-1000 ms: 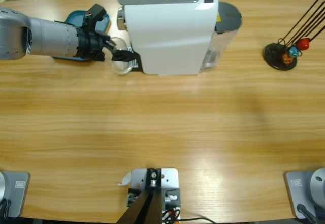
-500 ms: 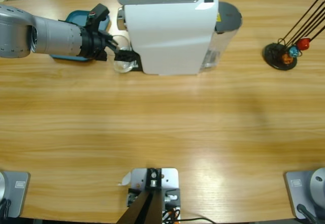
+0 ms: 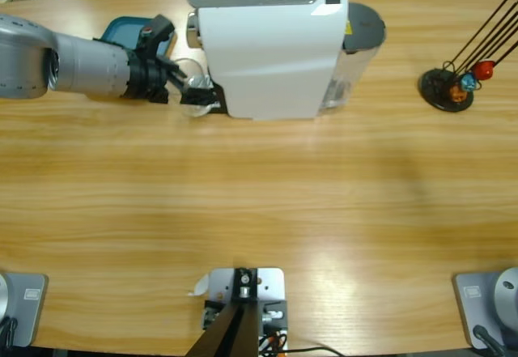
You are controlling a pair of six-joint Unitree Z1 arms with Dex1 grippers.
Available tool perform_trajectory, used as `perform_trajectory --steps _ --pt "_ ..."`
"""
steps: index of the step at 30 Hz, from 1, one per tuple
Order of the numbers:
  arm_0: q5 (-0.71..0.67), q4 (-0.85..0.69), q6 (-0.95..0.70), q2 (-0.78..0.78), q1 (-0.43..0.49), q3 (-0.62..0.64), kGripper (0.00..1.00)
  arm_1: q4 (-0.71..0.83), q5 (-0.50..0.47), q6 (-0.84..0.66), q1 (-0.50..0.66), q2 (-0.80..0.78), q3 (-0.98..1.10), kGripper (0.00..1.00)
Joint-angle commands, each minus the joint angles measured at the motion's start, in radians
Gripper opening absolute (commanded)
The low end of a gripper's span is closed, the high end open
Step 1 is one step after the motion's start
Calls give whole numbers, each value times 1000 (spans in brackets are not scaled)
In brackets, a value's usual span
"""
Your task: Pour coffee
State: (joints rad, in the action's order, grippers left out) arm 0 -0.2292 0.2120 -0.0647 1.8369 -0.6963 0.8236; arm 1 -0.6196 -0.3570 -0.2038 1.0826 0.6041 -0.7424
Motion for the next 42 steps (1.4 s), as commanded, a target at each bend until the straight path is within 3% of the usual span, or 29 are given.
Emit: perform_trajectory --steps 1,17,27,42 --pt "18 -13 -5 -35 11 -72 1000 9 0 -5 -14 -16 41 876" --pt "21 -29 -4 -86 11 -127 1000 9 9 -2 -20 -18 43 876" --pt "129 -29 33 -132 12 -193 1000 14 13 1 -29 -18 44 876" --pt "182 -29 70 -93 78 -144 1000 14 15 1 -32 -21 44 876"
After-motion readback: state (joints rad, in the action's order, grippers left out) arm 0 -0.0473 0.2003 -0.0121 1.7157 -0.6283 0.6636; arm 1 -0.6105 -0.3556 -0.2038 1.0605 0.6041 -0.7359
